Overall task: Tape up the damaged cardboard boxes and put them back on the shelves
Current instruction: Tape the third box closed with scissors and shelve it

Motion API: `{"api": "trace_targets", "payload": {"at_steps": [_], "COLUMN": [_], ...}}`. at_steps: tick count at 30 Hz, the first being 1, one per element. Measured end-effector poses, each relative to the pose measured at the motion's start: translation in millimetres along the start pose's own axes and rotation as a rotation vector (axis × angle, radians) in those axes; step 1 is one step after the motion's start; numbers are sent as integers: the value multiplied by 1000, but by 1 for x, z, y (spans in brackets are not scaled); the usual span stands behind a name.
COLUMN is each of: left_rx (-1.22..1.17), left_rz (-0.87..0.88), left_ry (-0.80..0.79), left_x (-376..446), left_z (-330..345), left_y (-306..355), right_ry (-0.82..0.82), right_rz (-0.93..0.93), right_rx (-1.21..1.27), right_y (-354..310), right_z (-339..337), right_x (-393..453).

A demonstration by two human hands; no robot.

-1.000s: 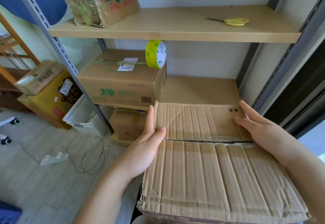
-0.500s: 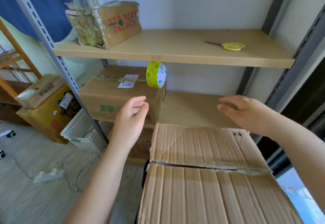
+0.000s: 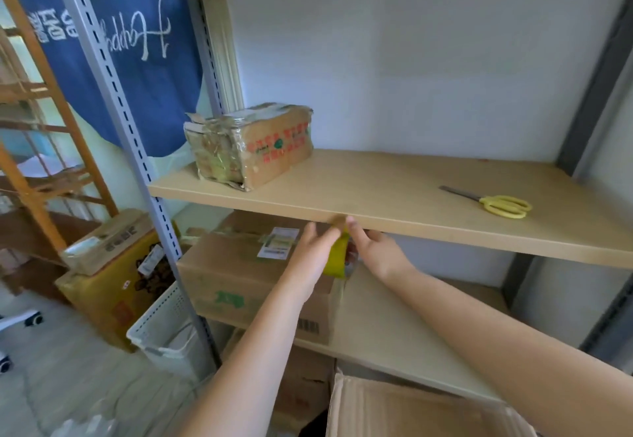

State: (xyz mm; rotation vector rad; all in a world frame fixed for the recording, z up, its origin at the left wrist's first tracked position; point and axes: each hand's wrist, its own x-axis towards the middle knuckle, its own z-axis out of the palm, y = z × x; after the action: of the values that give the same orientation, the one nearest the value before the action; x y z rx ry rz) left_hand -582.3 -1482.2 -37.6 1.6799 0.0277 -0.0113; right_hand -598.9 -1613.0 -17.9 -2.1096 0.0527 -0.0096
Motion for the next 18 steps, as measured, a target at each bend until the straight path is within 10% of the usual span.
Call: {"api": "trace_targets", "payload": {"at_steps": [18], "left_rx": [-87], "left_rz": [-174], "left_ry": [-110], "left_x": [-44], "left_z": [-10], "left_y": [92], "right_ry": [-52], "right_rz": [353], "right_rx": [708], "right_y": [-63], "right_z": [-2], "right_x": [-8]}}
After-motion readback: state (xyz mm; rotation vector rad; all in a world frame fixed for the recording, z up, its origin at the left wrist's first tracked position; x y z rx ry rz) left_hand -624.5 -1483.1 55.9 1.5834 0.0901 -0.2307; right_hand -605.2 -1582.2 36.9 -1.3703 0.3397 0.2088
